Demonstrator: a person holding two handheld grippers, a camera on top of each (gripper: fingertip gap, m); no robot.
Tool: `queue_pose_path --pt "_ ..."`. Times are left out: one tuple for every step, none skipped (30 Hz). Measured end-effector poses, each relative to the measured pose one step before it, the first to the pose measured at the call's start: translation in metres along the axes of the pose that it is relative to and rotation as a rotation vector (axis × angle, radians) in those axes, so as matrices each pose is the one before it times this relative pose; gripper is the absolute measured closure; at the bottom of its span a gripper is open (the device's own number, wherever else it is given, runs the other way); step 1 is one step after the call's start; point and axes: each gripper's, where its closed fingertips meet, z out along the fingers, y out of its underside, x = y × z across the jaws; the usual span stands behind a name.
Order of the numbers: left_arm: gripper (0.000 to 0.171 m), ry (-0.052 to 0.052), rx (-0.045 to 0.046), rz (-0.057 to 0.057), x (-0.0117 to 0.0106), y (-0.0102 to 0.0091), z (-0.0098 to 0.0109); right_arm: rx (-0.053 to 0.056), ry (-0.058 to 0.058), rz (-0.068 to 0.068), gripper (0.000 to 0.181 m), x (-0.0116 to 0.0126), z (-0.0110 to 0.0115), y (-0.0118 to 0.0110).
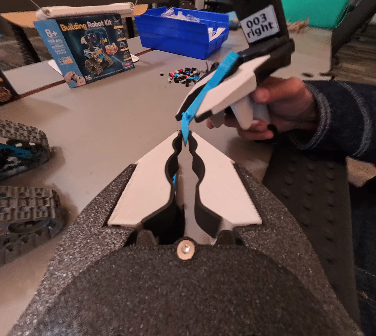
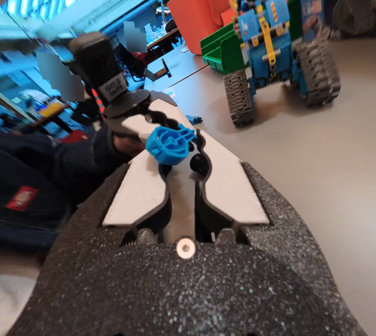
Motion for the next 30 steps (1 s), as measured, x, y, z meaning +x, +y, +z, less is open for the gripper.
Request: queue_pose_path --pt "0.167 0.039 0.01875 -0.0655 0.00013 -0.00303 -0.00253 0.0148 0.0155 -0.0873 0.159 -0.00294 0.0004 -0.00207" --pt "0.167 0.0476 0.01728 -0.068 0.00131 -0.00278 -0.00233 0.021 0.0099 -0.0829 0.157 -0.00289 0.00027 -0.0021" --pt "0.168 0.0622 0.0095 -0.0587 0.00442 -0.00127 -0.00156 0.0094 -0.004 -0.0834 0.156 -0.00391 0.00052 0.00009" --pt "0.167 0.0649 -0.00273 -0.0406 0.00628 0.00048 -0.00046 -0.0025 -0.0094 -0.0771 0.156 -0.00461 0.00049 0.00121" --pt "0.168 0.0409 -0.00654 -0.0178 0.00468 0.00093 0.00042 0.0078 0.0102 -0.0533 0.159 -0.00166 0.00069 -0.00085" --pt "0.168 0.0221 -0.00283 -0.0062 0.00293 0.00027 0.00046 0.0139 0.0066 -0.0406 0.159 -0.00141 -0.00032 -0.0016" --pt "0.168 0.0284 0.00368 -0.0118 0.00373 -0.00071 -0.00019 0.0182 -0.0021 -0.0296 0.163 -0.00131 -0.00124 -0.00264" --pt "0.168 0.038 0.00718 -0.0236 0.00465 -0.00133 -0.00028 0.0134 0.0089 -0.0093 0.171 0.00093 -0.00198 -0.00333" --pt "0.168 0.0367 0.01014 -0.0302 0.00424 -0.0017 -0.00035 0.0172 -0.0078 -0.0027 0.172 -0.00132 -0.00107 -0.0035" --pt "0.168 0.0377 0.00882 -0.036 0.0039 -0.00134 -0.00033 0.015 -0.0163 0.0138 0.172 -0.00218 -0.0002 -0.00219" --pt "0.168 0.0362 0.00355 -0.037 0.00309 -0.00014 -0.00029 0.0033 -0.0194 0.0264 0.172 -0.00183 0.0 -0.00087" --pt "0.168 0.0234 -0.00234 -0.0289 0.00147 0.00088 0.00012 -0.0183 -0.0172 0.027 0.172 -0.00096 0.00001 0.0011" --pt "0.168 0.004 -0.00415 -0.0172 -0.00094 0.00085 0.00067 -0.0239 -0.0046 0.0249 0.172 0.00098 -0.00014 0.00188" --pt "0.167 -0.0184 -0.00169 -0.0017 -0.00327 0.00004 0.00076 -0.0247 0.0199 0.0081 0.172 0.00372 -0.00067 0.00222" --pt "0.167 -0.0361 0.00191 0.0111 -0.0051 -0.00102 0.00022 -0.0111 0.0383 -0.0205 0.172 0.00559 -0.00098 0.00095" --pt "0.166 -0.0499 0.01037 0.0209 -0.00709 -0.00258 -0.00204 -0.0163 0.0501 -0.0082 0.172 0.00889 -0.00248 0.00225" --pt "0.153 -0.0671 0.01304 0.0309 -0.01033 -0.00329 -0.00444 -0.0398 0.0401 0.0197 0.173 0.00975 -0.00334 0.00662" --pt "0.136 -0.0875 -0.01655 0.0453 -0.01445 0.001 -0.00458 -0.051 0.0399 0.0315 0.173 0.0104 -0.00326 0.00932" --pt "0.129 -0.0969 -0.06344 0.0697 -0.01595 0.00872 -0.00243 -0.0673 0.0375 0.0158 0.173 0.00964 -0.0021 0.01271" --pt "0.123 -0.0971 -0.09334 0.0882 -0.01526 0.01433 0.00021 -0.0875 0.035 0.0031 0.173 0.00752 -0.00064 0.01628" --pt "0.116 -0.0849 -0.09138 0.0828 -0.01242 0.01525 0.00234 -0.0831 0.0271 -0.0099 0.173 0.0043 0.0006 0.01603" --pt "0.111 -0.0514 -0.06618 0.0533 -0.00689 0.01203 0.00387 -0.0632 0.014 -0.0054 0.173 0.00105 0.00159 0.01328" --pt "0.112 -0.0036 -0.03881 0.0199 0.00043 0.00724 0.00457 -0.0438 0.0084 0.0043 0.173 -0.00034 0.00245 0.01014" --pt "0.112 0.0183 -0.02574 0.0055 0.00409 0.00364 0.00416 -0.0354 0.0021 0.0097 0.173 -0.00096 0.00291 0.00705" --pt "0.114 0.0012 -0.01761 0.0127 0.00214 0.00116 0.00362 -0.0284 0.0101 0.0091 0.173 0.00068 0.00306 0.00391" --pt "0.119 -0.0163 -0.01402 0.0229 -0.00018 0.00041 0.00334 -0.0148 0.0024 0.001 0.173 -0.00045 0.00298 0.00155" --pt "0.127 -0.0104 -0.02178 0.0233 0.00069 0.00198 0.00371 -0.0213 -0.0076 0.0012 0.173 -0.00193 0.0039 0.00277" --pt "0.134 0.0023 -0.02631 0.0188 0.00264 0.00297 0.00394 -0.0236 -0.0053 -0.0031 0.172 -0.00225 0.00391 0.00303" --pt "0.14 0.0004 -0.02197 0.0154 0.00244 0.00226 0.00332 -0.012 0.0051 -0.0124 0.172 -0.00136 0.00249 0.00095" --pt "0.144 -0.0128 -0.01073 0.0061 0.00005 0.00017 0.00226 0.007 0.0121 -0.0146 0.173 -0.0005 0.00071 -0.00229"
